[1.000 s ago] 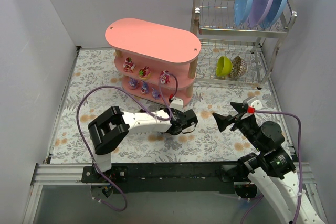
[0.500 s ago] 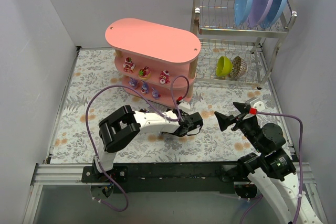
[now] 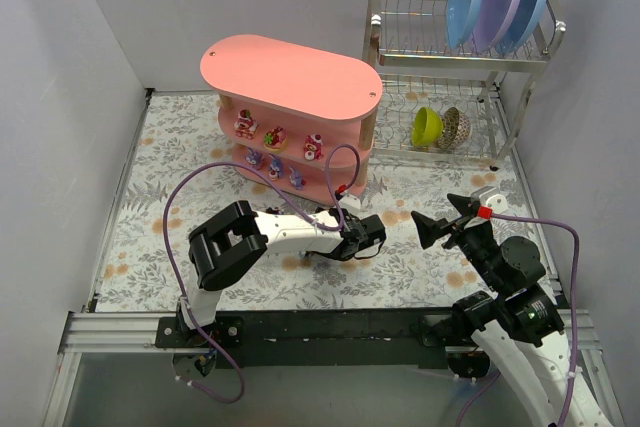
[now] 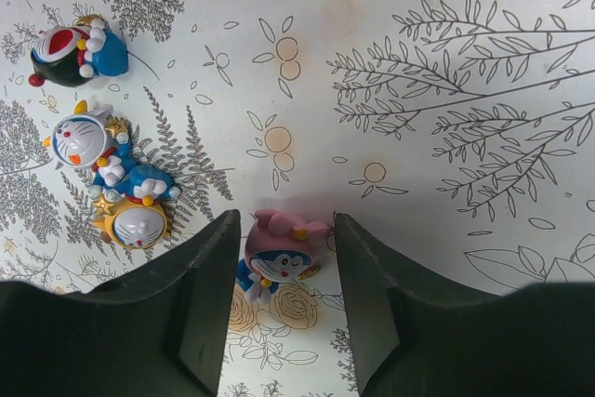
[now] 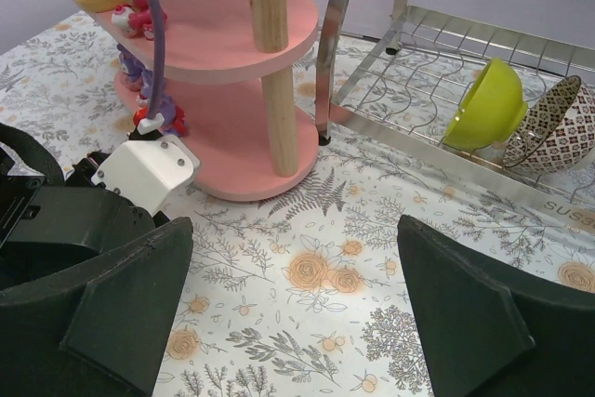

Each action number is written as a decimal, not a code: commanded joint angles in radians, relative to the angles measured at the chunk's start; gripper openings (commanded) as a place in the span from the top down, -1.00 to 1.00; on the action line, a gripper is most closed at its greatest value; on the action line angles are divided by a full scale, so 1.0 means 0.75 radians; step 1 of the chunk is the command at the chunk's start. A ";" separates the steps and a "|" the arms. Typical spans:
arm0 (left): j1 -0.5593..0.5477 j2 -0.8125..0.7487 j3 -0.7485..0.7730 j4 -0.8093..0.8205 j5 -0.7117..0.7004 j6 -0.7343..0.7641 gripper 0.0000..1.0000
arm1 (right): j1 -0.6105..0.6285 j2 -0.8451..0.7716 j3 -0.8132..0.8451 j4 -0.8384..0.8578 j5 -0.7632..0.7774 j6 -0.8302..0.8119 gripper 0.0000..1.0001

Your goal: Place and organize the plastic toys onto the shelf

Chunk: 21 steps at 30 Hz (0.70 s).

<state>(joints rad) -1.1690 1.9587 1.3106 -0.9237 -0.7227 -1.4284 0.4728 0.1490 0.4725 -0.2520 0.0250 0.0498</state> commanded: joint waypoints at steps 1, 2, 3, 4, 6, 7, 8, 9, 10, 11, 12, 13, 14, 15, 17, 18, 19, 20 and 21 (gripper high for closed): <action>-0.006 0.006 0.005 -0.012 0.023 -0.010 0.10 | 0.006 -0.021 -0.014 0.076 0.024 0.009 -0.96; -0.006 0.002 0.001 -0.008 0.027 -0.010 0.10 | 0.006 -0.021 -0.014 0.076 0.024 0.009 -0.96; -0.006 0.000 -0.001 -0.002 0.033 -0.012 0.10 | 0.006 -0.021 -0.014 0.078 0.024 0.011 -0.96; -0.006 -0.006 -0.007 -0.002 0.041 -0.012 0.15 | 0.006 -0.021 -0.014 0.078 0.024 0.009 -0.96; -0.006 -0.010 -0.013 0.011 0.047 -0.014 0.20 | 0.006 -0.021 -0.014 0.078 0.022 0.009 -0.96; -0.006 -0.016 -0.015 0.015 0.055 -0.014 0.24 | 0.006 -0.021 -0.014 0.076 0.026 0.009 -0.96; -0.006 -0.018 -0.023 0.017 0.058 -0.014 0.32 | 0.006 -0.023 -0.014 0.078 0.026 0.011 -0.96; -0.006 -0.022 -0.023 0.015 0.060 -0.022 0.37 | 0.006 -0.023 -0.014 0.078 0.028 0.009 -0.96; -0.006 -0.026 -0.027 0.015 0.056 -0.030 0.41 | 0.004 -0.025 -0.016 0.080 0.026 0.009 -0.96; -0.006 -0.038 -0.035 0.017 0.053 -0.036 0.49 | 0.004 -0.025 -0.016 0.084 0.028 0.009 -0.96; -0.004 -0.047 -0.040 0.021 0.053 -0.042 0.52 | 0.006 -0.027 -0.016 0.082 0.032 0.009 -0.96; -0.002 -0.055 -0.044 0.025 0.049 -0.051 0.55 | 0.006 -0.025 -0.018 0.082 0.030 0.007 -0.96; -0.002 -0.073 -0.046 0.033 0.043 -0.055 0.58 | 0.006 -0.025 -0.016 0.082 0.032 0.007 -0.96; 0.000 -0.083 -0.052 0.039 0.041 -0.063 0.65 | 0.006 -0.023 -0.016 0.082 0.034 0.009 -0.96; 0.006 -0.108 -0.060 0.060 0.037 -0.081 0.68 | 0.006 -0.023 -0.016 0.080 0.032 0.009 -0.96; 0.008 -0.136 -0.070 0.066 0.031 -0.085 0.71 | 0.006 -0.025 -0.018 0.082 0.034 0.007 -0.96; 0.014 -0.151 -0.076 0.072 0.027 -0.102 0.73 | 0.006 -0.025 -0.018 0.082 0.034 0.007 -0.96; 0.017 -0.163 -0.082 0.076 0.023 -0.110 0.74 | 0.006 -0.025 -0.018 0.082 0.032 0.009 -0.96; 0.021 -0.192 -0.089 0.082 0.015 -0.120 0.76 | 0.006 -0.023 -0.018 0.082 0.036 0.009 -0.96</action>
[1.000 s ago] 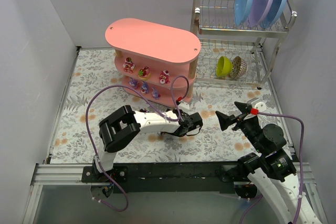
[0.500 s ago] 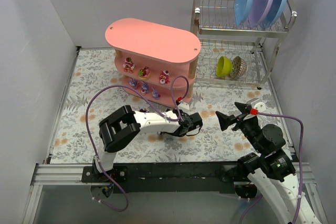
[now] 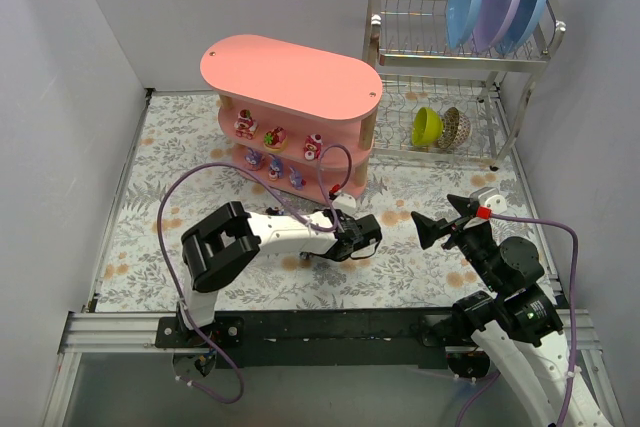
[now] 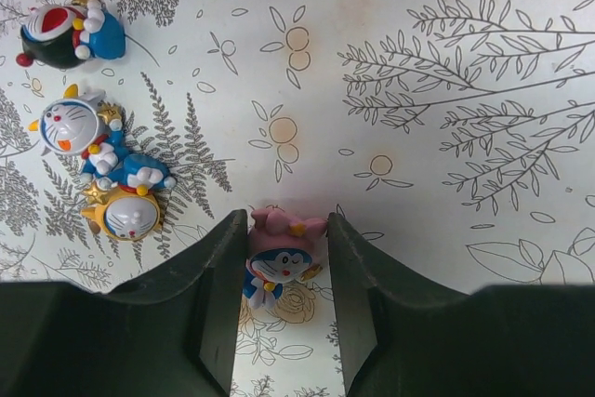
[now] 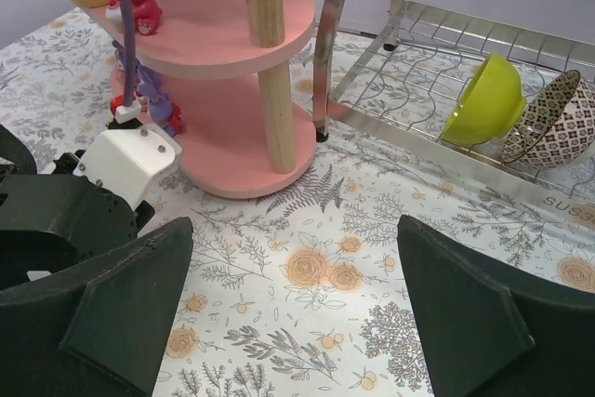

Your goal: Place and organize the plastic toys onto the shelf

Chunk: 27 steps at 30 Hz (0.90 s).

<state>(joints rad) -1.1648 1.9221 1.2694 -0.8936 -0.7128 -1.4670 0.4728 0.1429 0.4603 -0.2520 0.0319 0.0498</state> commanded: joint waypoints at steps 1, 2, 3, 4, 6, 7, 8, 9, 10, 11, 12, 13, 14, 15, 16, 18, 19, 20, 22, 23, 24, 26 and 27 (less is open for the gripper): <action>0.023 -0.155 -0.052 0.046 -0.003 -0.075 0.78 | 0.006 -0.015 -0.002 0.084 0.025 0.007 -0.96; 0.027 -0.170 -0.060 0.054 -0.007 -0.089 0.79 | 0.006 -0.015 -0.004 0.084 0.025 0.009 -0.96; 0.029 -0.198 -0.070 0.058 -0.009 -0.095 0.79 | 0.006 -0.015 -0.004 0.086 0.025 0.007 -0.96; 0.039 -0.215 -0.087 0.062 -0.009 -0.104 0.81 | 0.006 -0.013 -0.006 0.086 0.027 0.007 -0.96; 0.044 -0.241 -0.105 0.087 -0.009 -0.114 0.82 | 0.006 -0.015 -0.004 0.086 0.031 0.007 -0.97; 0.048 -0.272 -0.122 0.091 -0.011 -0.118 0.83 | 0.006 -0.015 -0.004 0.084 0.029 0.007 -0.96; 0.050 -0.286 -0.124 0.103 -0.011 -0.126 0.83 | 0.006 -0.015 -0.004 0.086 0.031 0.005 -0.96; 0.052 -0.303 -0.130 0.109 -0.011 -0.128 0.84 | 0.006 -0.015 -0.006 0.086 0.031 0.005 -0.96; 0.054 -0.331 -0.136 0.116 -0.011 -0.132 0.84 | 0.006 -0.013 -0.006 0.086 0.031 0.007 -0.96; 0.054 -0.352 -0.146 0.132 -0.011 -0.134 0.84 | 0.006 -0.013 -0.006 0.086 0.033 0.007 -0.96; 0.056 -0.368 -0.148 0.138 -0.009 -0.132 0.84 | 0.006 -0.011 -0.006 0.086 0.033 0.007 -0.96; 0.056 -0.384 -0.152 0.150 -0.009 -0.132 0.84 | 0.006 -0.010 -0.006 0.086 0.035 0.005 -0.96; 0.056 -0.417 -0.154 0.154 -0.007 -0.132 0.84 | 0.006 -0.010 -0.006 0.086 0.033 0.005 -0.96; 0.056 -0.435 -0.152 0.157 -0.009 -0.132 0.84 | 0.006 -0.010 -0.006 0.086 0.033 0.005 -0.96; 0.056 -0.454 -0.152 0.161 -0.009 -0.134 0.84 | 0.006 -0.010 -0.008 0.086 0.037 0.005 -0.96; 0.056 -0.519 -0.152 0.171 -0.003 -0.132 0.84 | 0.006 -0.013 -0.006 0.086 0.041 0.005 -0.96; 0.056 -0.544 -0.152 0.185 0.001 -0.122 0.84 | 0.006 -0.015 -0.006 0.086 0.043 0.007 -0.96; 0.056 -0.595 -0.148 0.195 0.009 -0.114 0.84 | 0.006 -0.015 -0.006 0.086 0.043 0.007 -0.96; 0.056 -0.650 -0.144 0.224 0.020 -0.090 0.84 | 0.006 -0.017 -0.008 0.086 0.045 0.005 -0.96; 0.056 -0.681 -0.140 0.236 0.026 -0.075 0.85 | 0.006 -0.017 -0.008 0.086 0.048 0.005 -0.96; 0.056 -0.730 -0.128 0.250 0.038 -0.057 0.84 | 0.006 -0.017 -0.008 0.086 0.050 0.007 -0.96; 0.056 -0.775 -0.105 0.279 0.048 -0.008 0.84 | 0.006 -0.017 -0.008 0.088 0.050 0.005 -0.96; 0.056 -0.806 -0.089 0.285 0.050 0.007 0.84 | 0.006 -0.017 -0.008 0.088 0.052 0.003 -0.96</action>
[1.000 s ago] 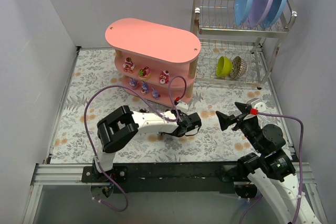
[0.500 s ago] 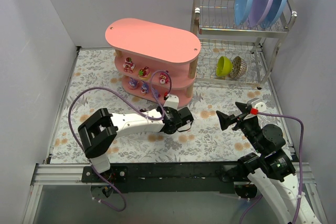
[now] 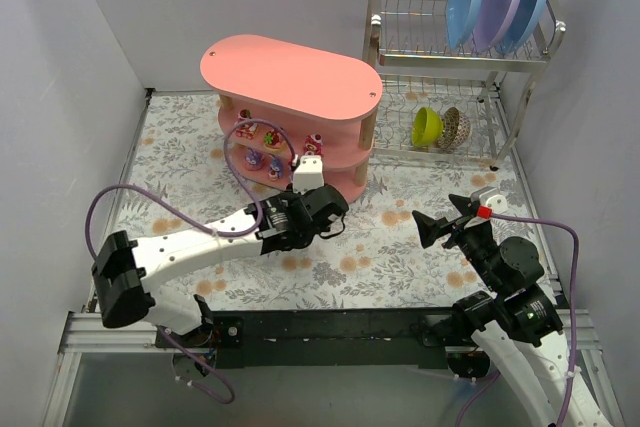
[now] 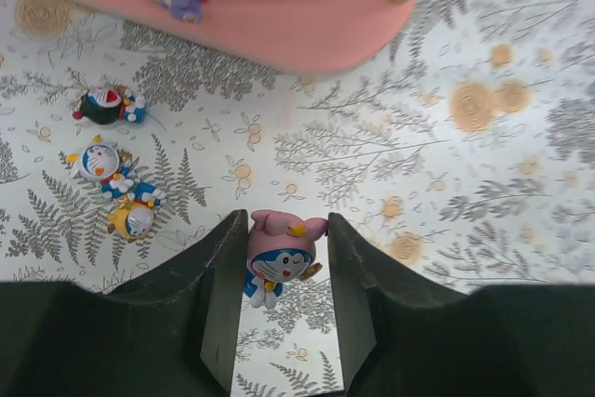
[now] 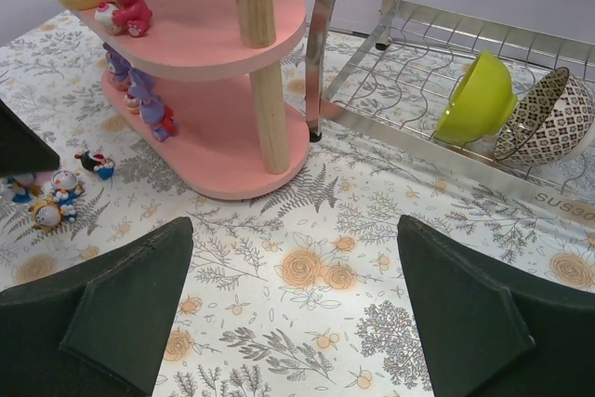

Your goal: Place and organize the plastic toys onto the shelf

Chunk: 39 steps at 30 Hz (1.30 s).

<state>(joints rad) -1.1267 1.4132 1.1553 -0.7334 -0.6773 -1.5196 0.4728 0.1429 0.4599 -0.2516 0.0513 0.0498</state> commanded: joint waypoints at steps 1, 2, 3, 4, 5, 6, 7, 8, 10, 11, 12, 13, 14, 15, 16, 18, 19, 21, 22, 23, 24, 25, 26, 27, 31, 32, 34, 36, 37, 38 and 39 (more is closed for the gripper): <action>0.005 -0.139 0.102 0.078 0.009 0.091 0.84 | 0.006 -0.017 -0.008 0.088 0.024 0.005 -0.96; 0.005 -0.152 0.120 0.080 0.011 0.126 0.84 | 0.006 -0.017 -0.008 0.088 0.028 0.003 -0.96; 0.005 -0.160 0.141 0.088 0.023 0.142 0.84 | 0.006 -0.017 -0.008 0.088 0.028 0.003 -0.96; 0.005 -0.178 0.185 0.106 0.034 0.167 0.84 | 0.006 -0.019 -0.008 0.088 0.028 0.005 -0.96; 0.005 -0.187 0.208 0.115 0.046 0.205 0.84 | 0.006 -0.019 -0.008 0.088 0.028 0.003 -0.96; 0.005 -0.195 0.237 0.123 0.054 0.226 0.84 | 0.006 -0.019 -0.008 0.088 0.028 0.005 -0.96; 0.005 -0.203 0.286 0.139 0.075 0.247 0.83 | 0.006 -0.019 -0.008 0.088 0.028 0.003 -0.96; 0.005 -0.207 0.316 0.145 0.081 0.261 0.83 | 0.006 -0.019 -0.008 0.086 0.026 0.003 -0.97; 0.005 -0.215 0.364 0.182 0.101 0.318 0.83 | 0.006 -0.019 -0.010 0.086 0.026 0.005 -0.96; 0.005 -0.219 0.416 0.196 0.103 0.341 0.83 | 0.006 -0.019 -0.010 0.086 0.024 0.003 -0.96; 0.005 -0.221 0.445 0.209 0.105 0.381 0.83 | 0.006 -0.019 -0.010 0.088 0.024 0.005 -0.96; 0.005 -0.219 0.480 0.233 0.105 0.406 0.83 | 0.006 -0.019 -0.010 0.088 0.022 0.005 -0.96; 0.005 -0.213 0.537 0.246 0.109 0.427 0.83 | 0.006 -0.019 -0.010 0.088 0.022 0.003 -0.96; 0.005 -0.209 0.570 0.260 0.109 0.445 0.82 | 0.006 -0.021 -0.010 0.088 0.018 0.005 -0.96; 0.005 -0.205 0.593 0.296 0.107 0.502 0.82 | 0.006 -0.019 -0.010 0.088 0.020 0.005 -0.96; 0.005 -0.193 0.648 0.346 0.081 0.565 0.80 | 0.004 -0.019 -0.010 0.088 0.018 0.003 -0.96; 0.005 -0.187 0.660 0.403 0.069 0.629 0.79 | 0.006 -0.019 -0.010 0.088 0.017 0.003 -0.96; 0.005 -0.164 0.689 0.466 0.030 0.705 0.77 | 0.006 -0.021 -0.010 0.088 0.017 0.003 -0.96; 0.005 -0.156 0.697 0.529 0.018 0.770 0.77 | 0.006 -0.019 -0.010 0.088 0.017 0.003 -0.96; 0.005 -0.144 0.705 0.558 0.011 0.801 0.77 | 0.006 -0.019 -0.010 0.086 0.013 0.003 -0.96; 0.015 -0.121 0.720 0.613 0.011 0.825 0.77 | 0.006 -0.019 -0.010 0.088 0.015 0.003 -0.96; 0.027 -0.105 0.728 0.634 0.017 0.856 0.77 | 0.006 -0.019 -0.010 0.088 0.013 0.005 -0.96; 0.070 -0.087 0.742 0.638 0.044 0.854 0.77 | 0.004 -0.017 -0.010 0.088 0.015 0.003 -0.96; 0.097 -0.052 0.762 0.630 0.099 0.846 0.77 | 0.006 -0.017 -0.010 0.086 0.015 0.003 -0.96; 0.207 0.005 0.787 0.661 0.197 0.836 0.77 | 0.006 -0.015 -0.010 0.088 0.009 0.003 -0.96; 0.240 0.014 0.787 0.675 0.216 0.842 0.77 | 0.006 -0.015 -0.010 0.088 0.007 0.005 -0.96; 0.279 0.036 0.797 0.691 0.277 0.834 0.77 | 0.006 -0.015 -0.012 0.088 0.005 0.001 -0.96; 0.330 0.049 0.801 0.694 0.318 0.817 0.78 | 0.006 -0.013 -0.012 0.088 0.003 0.003 -0.96; 0.344 0.055 0.806 0.694 0.328 0.815 0.78 | 0.006 -0.013 -0.012 0.088 0.005 0.001 -0.96; 0.357 0.071 0.818 0.692 0.330 0.815 0.78 | 0.006 -0.013 -0.012 0.088 0.001 0.001 -0.96; 0.365 0.081 0.828 0.669 0.334 0.815 0.78 | 0.006 -0.013 -0.012 0.090 0.003 0.001 -0.96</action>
<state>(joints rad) -0.8833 1.4784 1.7256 -0.2504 -0.4873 -0.9195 0.4728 0.1425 0.4595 -0.2363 0.0528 0.0494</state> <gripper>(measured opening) 0.334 0.982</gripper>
